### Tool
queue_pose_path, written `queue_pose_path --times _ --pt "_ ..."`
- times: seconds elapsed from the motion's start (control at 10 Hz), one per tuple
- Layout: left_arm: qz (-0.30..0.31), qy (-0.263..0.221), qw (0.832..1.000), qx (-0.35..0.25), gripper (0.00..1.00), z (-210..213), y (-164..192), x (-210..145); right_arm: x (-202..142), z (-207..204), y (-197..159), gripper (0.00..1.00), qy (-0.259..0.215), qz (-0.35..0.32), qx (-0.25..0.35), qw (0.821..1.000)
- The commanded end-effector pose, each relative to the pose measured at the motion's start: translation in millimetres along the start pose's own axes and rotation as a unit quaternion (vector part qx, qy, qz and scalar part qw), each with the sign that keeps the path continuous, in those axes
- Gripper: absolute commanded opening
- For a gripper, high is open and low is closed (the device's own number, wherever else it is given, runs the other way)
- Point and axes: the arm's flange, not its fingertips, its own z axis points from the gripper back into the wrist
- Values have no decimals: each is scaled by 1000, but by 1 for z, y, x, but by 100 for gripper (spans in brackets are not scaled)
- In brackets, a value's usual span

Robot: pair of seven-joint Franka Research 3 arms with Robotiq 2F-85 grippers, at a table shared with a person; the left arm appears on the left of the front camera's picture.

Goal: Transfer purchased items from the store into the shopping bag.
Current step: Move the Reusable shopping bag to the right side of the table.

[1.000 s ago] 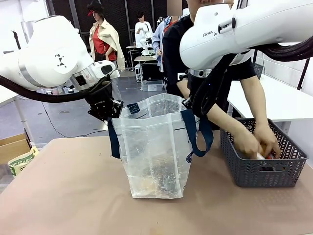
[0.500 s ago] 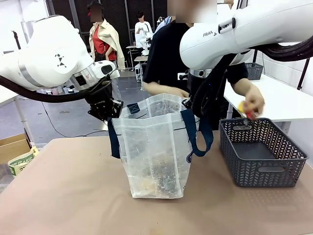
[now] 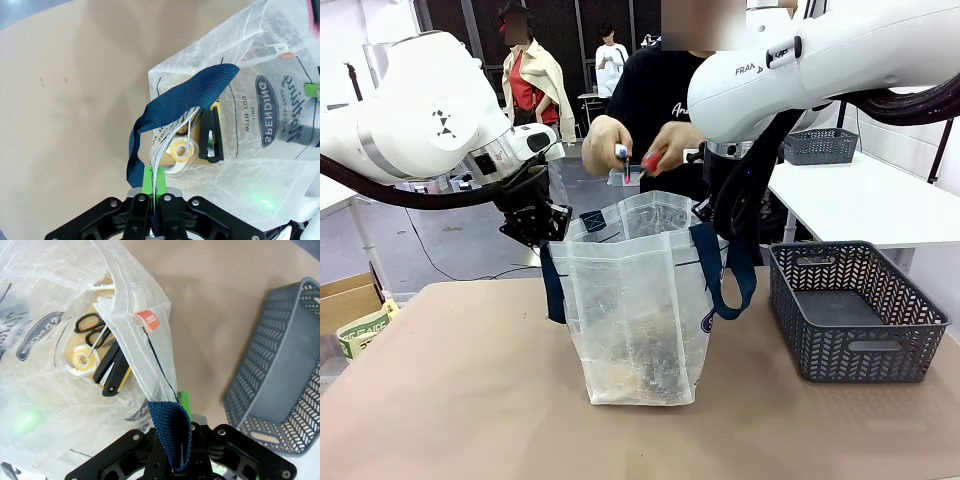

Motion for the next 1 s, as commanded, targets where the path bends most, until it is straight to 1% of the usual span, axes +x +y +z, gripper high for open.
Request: queue_pose_path --times 0.0,0.9 --pt "0 1 1000 1 0 -1 1 -1 0 0 -1 0 -1 0 0 1000" --pt "0 1 1000 1 0 -1 1 -1 0 0 -1 0 -1 0 0 1000"
